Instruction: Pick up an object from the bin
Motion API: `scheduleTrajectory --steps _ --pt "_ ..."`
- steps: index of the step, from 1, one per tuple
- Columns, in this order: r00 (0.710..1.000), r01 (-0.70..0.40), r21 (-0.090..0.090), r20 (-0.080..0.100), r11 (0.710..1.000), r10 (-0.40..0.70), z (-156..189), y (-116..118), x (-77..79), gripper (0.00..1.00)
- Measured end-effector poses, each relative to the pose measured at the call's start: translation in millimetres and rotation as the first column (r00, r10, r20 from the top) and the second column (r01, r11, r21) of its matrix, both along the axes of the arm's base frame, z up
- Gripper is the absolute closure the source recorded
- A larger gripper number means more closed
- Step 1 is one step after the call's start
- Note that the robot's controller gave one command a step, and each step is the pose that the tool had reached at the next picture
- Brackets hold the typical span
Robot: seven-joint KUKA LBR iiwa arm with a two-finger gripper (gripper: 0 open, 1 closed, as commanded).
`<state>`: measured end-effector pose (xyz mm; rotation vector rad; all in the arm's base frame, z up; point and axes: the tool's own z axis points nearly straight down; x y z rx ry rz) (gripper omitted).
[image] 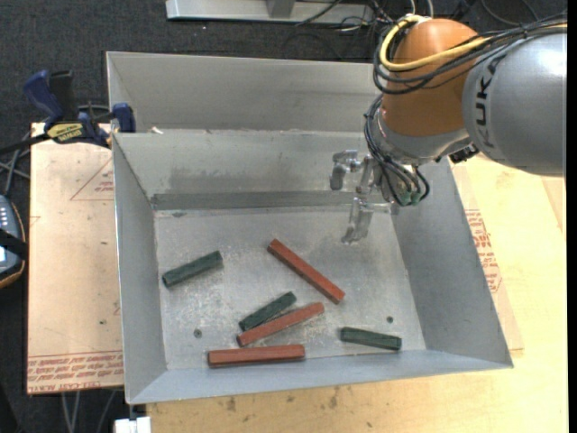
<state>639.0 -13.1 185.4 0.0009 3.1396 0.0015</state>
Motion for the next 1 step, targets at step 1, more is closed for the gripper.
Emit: scheduleTrajectory --steps 1 --pt "0.997 0.080 0.001 0.003 0.997 -0.080 -57.3 3.7 -10.8 0.00"
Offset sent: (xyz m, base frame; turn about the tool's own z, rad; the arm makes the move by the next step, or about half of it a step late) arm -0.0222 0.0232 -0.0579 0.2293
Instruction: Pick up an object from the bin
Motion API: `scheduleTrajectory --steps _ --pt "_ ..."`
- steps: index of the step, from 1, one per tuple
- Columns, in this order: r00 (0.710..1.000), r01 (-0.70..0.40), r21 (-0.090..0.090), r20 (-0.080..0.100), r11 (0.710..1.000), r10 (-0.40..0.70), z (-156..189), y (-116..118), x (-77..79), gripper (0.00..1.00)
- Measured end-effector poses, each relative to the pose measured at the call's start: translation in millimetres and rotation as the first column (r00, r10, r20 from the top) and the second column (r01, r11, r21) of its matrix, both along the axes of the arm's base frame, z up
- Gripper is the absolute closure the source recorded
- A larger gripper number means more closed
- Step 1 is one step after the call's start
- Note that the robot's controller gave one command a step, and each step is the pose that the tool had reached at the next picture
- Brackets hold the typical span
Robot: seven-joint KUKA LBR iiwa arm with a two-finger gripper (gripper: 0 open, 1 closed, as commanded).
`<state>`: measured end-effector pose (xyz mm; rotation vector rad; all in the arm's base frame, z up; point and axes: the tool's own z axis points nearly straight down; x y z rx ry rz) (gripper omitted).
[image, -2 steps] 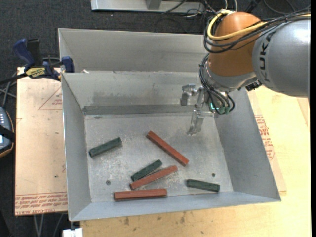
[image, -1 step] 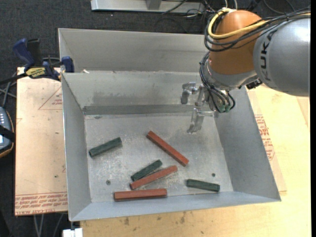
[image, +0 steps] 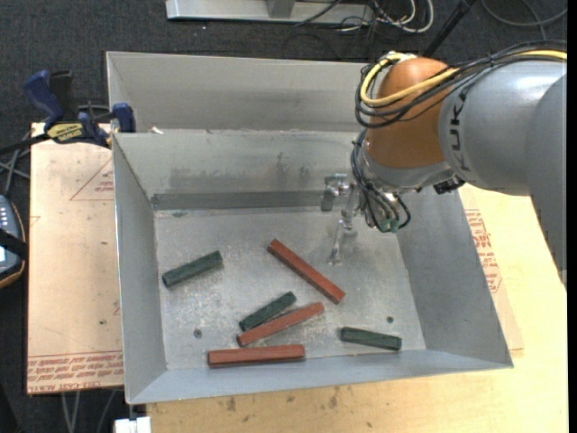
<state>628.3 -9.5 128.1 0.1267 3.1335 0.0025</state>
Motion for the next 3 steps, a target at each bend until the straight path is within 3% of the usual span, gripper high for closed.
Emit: scheduleTrajectory --steps 1,2,3 --pt "0.997 0.082 0.000 -0.009 0.997 -0.082 -22 10 -7.8 0.00" --pt "0.975 0.220 0.000 -0.006 0.975 -0.220 -10 10 -29.6 0.00" --pt "0.990 0.139 0.000 -0.004 0.990 -0.139 -53 18 -36.4 0.00"
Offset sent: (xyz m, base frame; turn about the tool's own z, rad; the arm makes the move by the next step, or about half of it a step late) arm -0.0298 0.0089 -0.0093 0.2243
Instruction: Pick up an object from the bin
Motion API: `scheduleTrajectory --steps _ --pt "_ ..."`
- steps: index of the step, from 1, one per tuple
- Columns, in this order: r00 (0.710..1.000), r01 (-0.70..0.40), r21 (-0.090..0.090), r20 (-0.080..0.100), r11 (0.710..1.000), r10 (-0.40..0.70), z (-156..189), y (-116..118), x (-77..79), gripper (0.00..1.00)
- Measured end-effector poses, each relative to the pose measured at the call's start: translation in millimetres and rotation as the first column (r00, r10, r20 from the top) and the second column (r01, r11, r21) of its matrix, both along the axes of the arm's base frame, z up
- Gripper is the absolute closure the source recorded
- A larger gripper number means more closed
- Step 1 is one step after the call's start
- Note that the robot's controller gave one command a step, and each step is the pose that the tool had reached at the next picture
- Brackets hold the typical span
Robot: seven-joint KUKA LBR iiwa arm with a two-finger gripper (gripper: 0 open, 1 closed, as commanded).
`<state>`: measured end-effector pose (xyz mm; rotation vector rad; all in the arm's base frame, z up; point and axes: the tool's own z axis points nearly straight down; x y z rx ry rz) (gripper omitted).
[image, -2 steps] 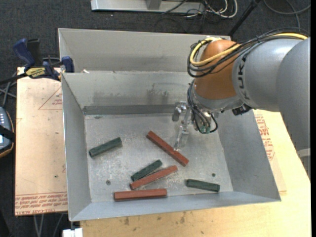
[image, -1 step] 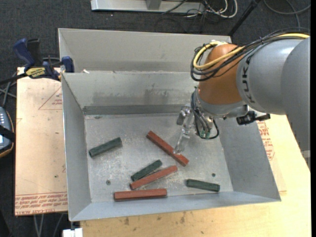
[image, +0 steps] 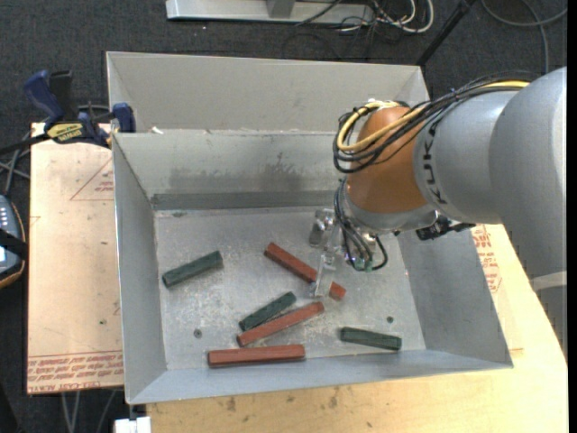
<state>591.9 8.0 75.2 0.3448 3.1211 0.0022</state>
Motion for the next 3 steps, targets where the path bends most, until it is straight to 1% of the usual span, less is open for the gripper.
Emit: scheduleTrajectory --steps 1,3 --pt "0.995 0.096 0.000 -0.003 0.995 -0.096 -12.0 2.5 -0.4 1.00" --pt "0.993 0.117 -0.001 -0.003 0.993 -0.117 -7.1 2.5 -1.6 1.00"
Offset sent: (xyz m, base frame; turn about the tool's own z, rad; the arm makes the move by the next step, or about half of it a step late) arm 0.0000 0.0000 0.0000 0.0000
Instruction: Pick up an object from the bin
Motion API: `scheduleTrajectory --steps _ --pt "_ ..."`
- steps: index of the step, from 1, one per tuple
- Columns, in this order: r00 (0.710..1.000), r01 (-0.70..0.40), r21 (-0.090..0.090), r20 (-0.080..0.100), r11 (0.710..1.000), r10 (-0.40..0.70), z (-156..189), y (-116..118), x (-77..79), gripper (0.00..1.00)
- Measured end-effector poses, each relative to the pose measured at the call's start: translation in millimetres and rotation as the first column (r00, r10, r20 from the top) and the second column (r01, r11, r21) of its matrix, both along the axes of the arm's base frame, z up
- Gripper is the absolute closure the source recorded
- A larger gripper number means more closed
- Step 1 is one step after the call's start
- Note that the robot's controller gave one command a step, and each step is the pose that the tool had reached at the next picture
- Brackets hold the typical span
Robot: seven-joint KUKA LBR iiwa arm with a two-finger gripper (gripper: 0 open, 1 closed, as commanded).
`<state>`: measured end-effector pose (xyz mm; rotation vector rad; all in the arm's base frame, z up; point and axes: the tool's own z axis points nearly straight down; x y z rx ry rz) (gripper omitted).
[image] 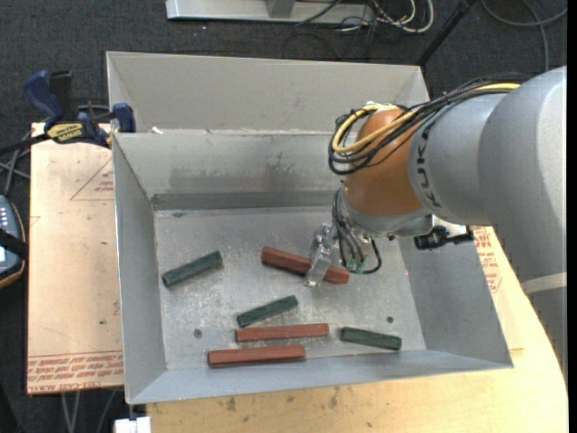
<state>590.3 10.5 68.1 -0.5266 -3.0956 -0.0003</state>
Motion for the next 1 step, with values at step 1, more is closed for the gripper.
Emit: scheduleTrajectory --steps 1 --pt "1.000 -0.003 0.000 -0.001 1.000 0.003 16.2 0.4 -1.7 1.00"
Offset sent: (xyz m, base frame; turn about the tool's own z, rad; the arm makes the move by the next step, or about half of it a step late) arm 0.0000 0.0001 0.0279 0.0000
